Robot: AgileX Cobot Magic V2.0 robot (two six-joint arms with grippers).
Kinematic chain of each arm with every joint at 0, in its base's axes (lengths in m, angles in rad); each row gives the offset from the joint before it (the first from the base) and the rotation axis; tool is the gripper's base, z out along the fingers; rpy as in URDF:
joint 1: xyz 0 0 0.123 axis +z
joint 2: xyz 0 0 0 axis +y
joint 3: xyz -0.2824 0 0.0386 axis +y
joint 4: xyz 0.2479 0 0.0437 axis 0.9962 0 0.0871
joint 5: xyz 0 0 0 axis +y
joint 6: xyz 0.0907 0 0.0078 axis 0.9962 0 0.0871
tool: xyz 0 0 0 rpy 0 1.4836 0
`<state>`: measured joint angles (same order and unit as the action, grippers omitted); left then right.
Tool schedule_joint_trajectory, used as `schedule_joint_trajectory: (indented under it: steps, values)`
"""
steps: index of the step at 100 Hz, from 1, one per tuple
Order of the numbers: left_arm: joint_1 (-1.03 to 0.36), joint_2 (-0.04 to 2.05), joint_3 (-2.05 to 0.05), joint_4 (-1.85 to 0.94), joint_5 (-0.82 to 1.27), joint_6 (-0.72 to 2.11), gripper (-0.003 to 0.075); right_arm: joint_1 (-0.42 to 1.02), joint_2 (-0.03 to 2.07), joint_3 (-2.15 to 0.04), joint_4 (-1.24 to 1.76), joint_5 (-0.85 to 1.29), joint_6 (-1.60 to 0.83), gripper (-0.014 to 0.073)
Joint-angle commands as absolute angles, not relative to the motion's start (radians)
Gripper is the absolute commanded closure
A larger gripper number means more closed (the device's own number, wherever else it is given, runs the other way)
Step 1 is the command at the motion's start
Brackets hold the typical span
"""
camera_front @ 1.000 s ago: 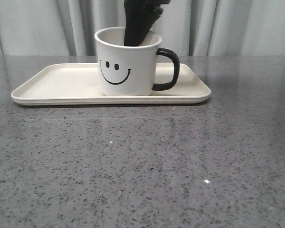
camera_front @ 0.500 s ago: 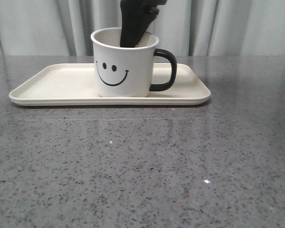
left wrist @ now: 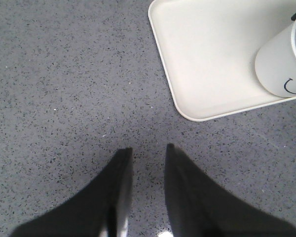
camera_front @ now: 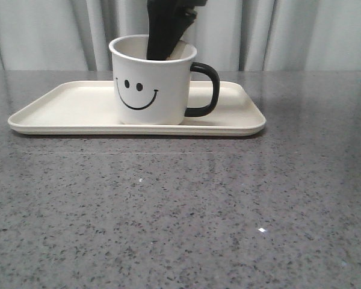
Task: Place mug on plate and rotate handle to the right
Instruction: 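Lower the rotated mug back onto the tray with the right gripper, then open the right gripper and raise it out of the mug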
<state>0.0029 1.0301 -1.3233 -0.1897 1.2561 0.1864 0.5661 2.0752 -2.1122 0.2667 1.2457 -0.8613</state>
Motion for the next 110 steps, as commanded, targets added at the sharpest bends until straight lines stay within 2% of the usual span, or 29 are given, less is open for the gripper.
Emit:
schedule_joint_trajectory:
  steps: [1,43,63,95,110]
  values:
    - [0.006,1.017,-1.345,-0.212,1.202,0.187,0.0553,0.567,2.029,-2.142,0.301,1.294,-0.874,0.0656]
    - [0.006,1.017,-1.345,-0.212,1.2,0.186,0.0553,0.567,2.05,-2.145,0.325,1.295,-0.874,0.0654]
    - [0.006,1.017,-1.345,-0.212,1.198,0.187,0.0553,0.567,2.05,-2.145,0.326,1.295,-0.874,0.0576]
    - [0.006,1.017,-1.345,-0.212,1.198,0.187,0.0553,0.567,2.05,-2.145,0.326,1.291,-0.874,0.0572]
    - [0.006,1.017,-1.345,-0.213,1.198,0.187,0.0553,0.567,2.048,-2.145,0.326,1.29,-0.874,0.0505]
